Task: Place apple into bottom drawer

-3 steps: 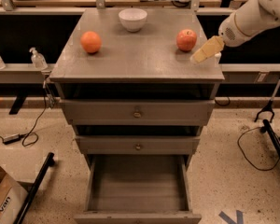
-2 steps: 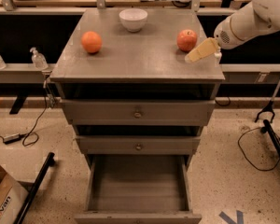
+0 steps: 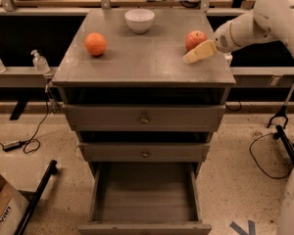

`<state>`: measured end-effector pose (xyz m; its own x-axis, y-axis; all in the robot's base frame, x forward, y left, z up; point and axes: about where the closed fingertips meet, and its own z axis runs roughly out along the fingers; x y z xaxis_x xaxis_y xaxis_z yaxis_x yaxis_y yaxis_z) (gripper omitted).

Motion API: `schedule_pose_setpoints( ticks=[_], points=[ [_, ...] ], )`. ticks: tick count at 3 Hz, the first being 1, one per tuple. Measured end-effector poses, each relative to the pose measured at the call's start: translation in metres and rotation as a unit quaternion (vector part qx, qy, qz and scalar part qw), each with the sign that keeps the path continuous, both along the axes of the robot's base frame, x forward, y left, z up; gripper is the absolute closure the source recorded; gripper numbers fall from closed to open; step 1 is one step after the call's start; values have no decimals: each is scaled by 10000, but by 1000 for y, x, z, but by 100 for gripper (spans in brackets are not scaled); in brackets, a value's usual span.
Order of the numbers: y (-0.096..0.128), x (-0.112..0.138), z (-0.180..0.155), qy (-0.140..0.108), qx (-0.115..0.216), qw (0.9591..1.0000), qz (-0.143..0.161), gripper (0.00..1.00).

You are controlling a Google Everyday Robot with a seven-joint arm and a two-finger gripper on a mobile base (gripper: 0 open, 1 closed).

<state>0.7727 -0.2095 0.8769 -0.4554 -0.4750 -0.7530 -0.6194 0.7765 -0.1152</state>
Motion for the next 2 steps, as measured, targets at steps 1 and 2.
schedule_pose_setpoints(
  ticks=[1, 2],
  points=[
    [10, 19, -7, -95, 268, 9995, 123, 0],
    [8, 47, -8, -290, 565, 9978, 197, 0]
  ],
)
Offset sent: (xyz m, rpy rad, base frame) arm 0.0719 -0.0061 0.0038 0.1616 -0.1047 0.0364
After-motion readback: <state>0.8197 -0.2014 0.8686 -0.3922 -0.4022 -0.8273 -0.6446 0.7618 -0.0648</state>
